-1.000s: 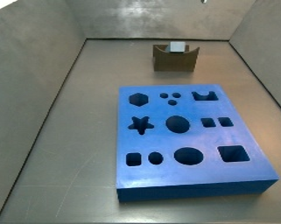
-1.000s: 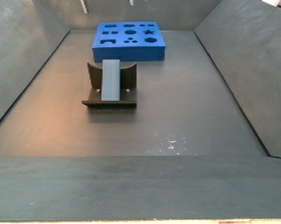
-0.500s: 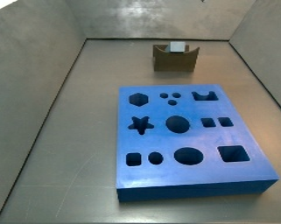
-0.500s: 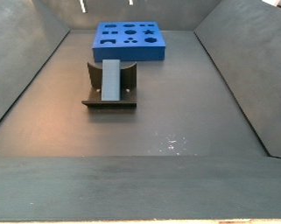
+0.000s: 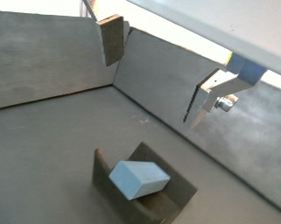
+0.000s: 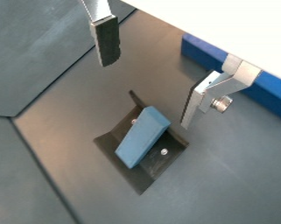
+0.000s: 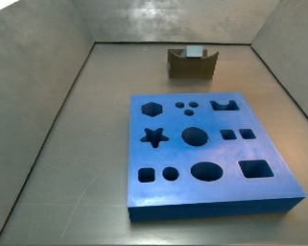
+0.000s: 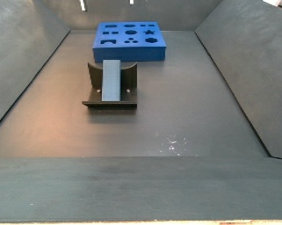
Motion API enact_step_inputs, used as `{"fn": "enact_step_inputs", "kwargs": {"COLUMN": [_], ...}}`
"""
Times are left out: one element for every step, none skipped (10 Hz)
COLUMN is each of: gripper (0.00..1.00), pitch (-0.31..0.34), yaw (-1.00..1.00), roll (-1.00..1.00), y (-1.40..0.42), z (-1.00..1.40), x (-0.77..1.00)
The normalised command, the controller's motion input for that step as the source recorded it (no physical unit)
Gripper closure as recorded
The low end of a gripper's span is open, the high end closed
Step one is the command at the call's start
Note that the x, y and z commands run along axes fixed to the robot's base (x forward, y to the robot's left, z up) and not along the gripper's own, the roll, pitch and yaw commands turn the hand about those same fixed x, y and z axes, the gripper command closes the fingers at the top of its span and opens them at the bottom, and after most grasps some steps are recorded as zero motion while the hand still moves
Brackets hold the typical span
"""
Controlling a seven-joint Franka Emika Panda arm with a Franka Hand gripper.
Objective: Pick up the rectangle object. Move up. Place the rectangle object on the fixture. Regrasp the rectangle object. Move to above the board. Insert the rectangle object.
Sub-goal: Regrasp the rectangle object.
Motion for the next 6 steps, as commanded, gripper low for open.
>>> {"fn": "enact_step_inputs", "kwargs": {"gripper": [0.00,0.00,0.00,0.00,0.00,0.00], "pitch": [-0.024,-0.018,-0.012,0.000,0.014,0.031], "yaw": [0.02,0.02,0.03,0.03,0.03,0.03], "roll": [1.00,1.00,1.00,1.00,1.00,1.00], "y": [-0.03,-0.03,-0.03,-0.03,-0.03,-0.03], "z": [0.00,0.00,-0.01,-0.01,-0.01,-0.02], "x": [0.01,0.02,0.02,0.03,0.04,0.04]}}
